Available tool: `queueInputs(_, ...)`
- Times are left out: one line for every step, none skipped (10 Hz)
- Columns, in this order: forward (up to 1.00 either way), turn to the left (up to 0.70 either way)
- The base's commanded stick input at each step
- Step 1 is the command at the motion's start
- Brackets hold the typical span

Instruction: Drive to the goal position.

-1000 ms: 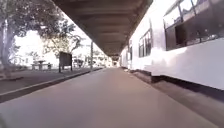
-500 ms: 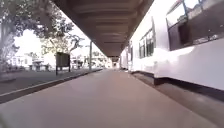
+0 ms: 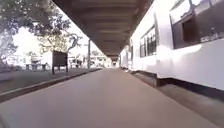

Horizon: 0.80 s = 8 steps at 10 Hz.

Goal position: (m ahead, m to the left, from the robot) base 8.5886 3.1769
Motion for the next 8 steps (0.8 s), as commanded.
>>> queueInputs(0.70, 0.00)
queueInputs(0.70, 0.00)
queueInputs(0.70, 0.00)
queueInputs(0.70, 0.00)
queueInputs(0.70, 0.00)
queueInputs(0.70, 0.00)
queueInputs(0.70, 0.00)
queueInputs(0.70, 0.00)
